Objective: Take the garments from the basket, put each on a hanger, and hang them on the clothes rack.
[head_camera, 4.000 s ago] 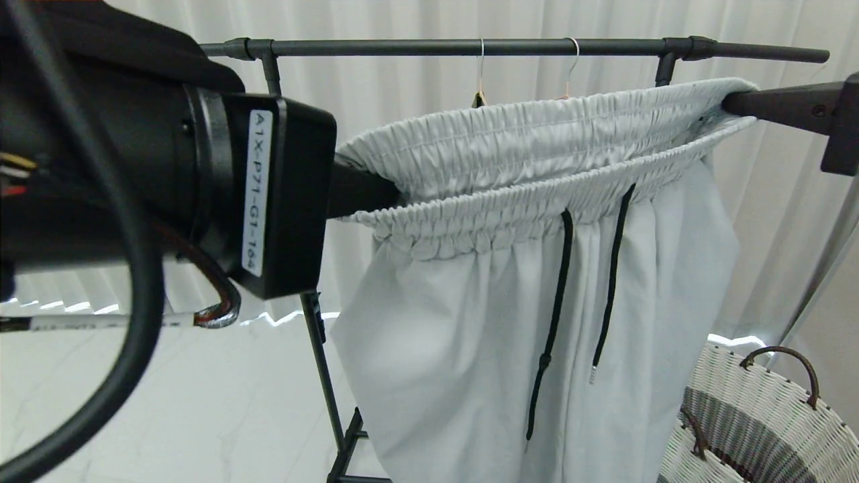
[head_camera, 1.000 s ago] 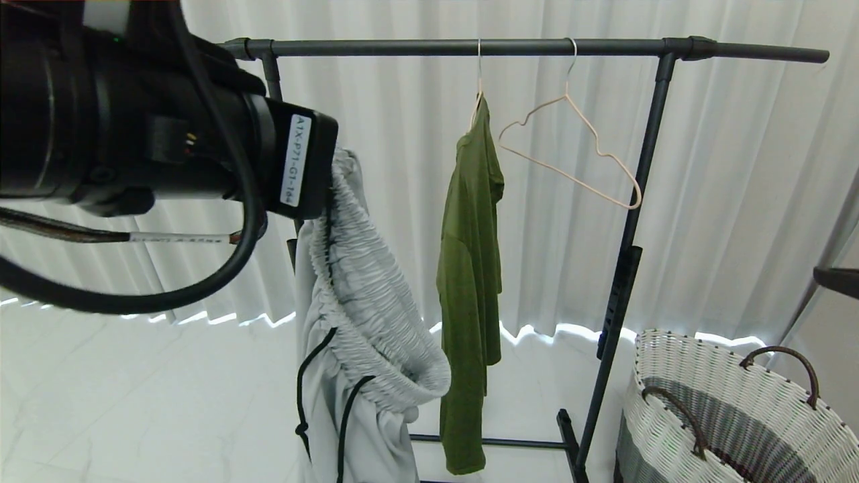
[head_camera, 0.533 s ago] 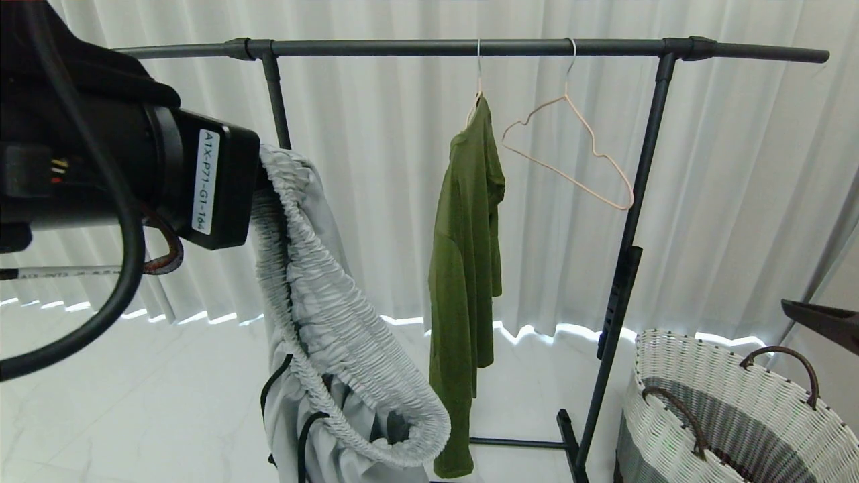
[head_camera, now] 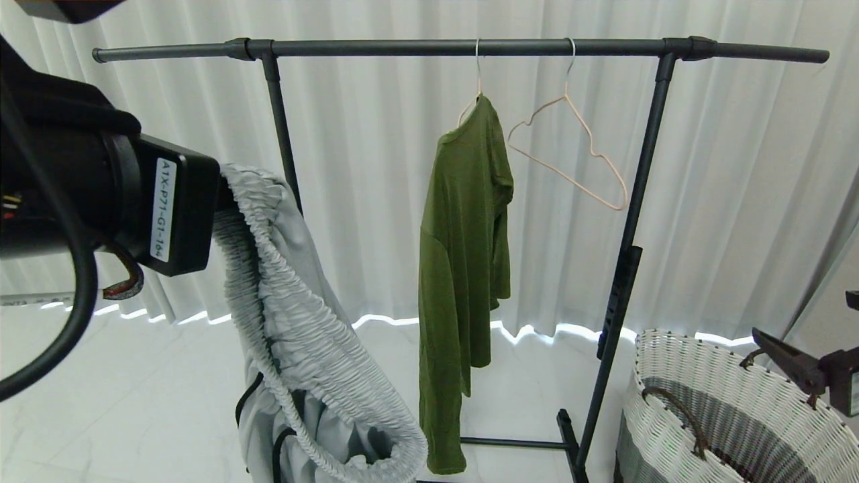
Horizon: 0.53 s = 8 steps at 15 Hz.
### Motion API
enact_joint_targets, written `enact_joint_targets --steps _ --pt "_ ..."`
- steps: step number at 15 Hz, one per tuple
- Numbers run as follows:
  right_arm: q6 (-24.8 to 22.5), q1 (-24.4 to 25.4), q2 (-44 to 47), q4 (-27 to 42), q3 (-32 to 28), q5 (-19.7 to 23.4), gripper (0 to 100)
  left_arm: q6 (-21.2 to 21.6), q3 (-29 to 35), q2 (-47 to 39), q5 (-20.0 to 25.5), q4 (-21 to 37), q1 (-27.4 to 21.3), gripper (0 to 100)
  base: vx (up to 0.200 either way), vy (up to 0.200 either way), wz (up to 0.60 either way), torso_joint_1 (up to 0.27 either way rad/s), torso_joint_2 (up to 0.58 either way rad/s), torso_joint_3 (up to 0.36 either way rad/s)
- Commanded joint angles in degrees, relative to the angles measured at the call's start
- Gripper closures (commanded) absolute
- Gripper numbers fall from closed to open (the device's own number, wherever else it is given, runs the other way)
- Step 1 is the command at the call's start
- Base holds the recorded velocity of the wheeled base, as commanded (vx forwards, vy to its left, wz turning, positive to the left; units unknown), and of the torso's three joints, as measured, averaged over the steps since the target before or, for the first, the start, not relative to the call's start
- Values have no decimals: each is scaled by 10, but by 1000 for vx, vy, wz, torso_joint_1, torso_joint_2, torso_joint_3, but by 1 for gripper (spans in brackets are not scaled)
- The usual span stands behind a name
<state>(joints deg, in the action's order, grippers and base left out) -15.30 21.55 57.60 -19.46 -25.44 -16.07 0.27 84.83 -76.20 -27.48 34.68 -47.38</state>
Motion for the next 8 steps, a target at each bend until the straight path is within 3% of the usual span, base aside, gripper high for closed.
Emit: enact_joint_targets --steps 1,3,8 --pt "-14 -5 -5 -15 55 0 0 1 -6 6 0 0 4 100 0 0 0 0 0 0" --pt "-34 -5 -19 -21 80 1 0 2 -9 3 0 0 19 100 0 0 0 0 0 0" --pt "-33 -5 -24 -21 82 -1 0 3 -13 4 1 0 45 100 0 0 0 6 -13 -25"
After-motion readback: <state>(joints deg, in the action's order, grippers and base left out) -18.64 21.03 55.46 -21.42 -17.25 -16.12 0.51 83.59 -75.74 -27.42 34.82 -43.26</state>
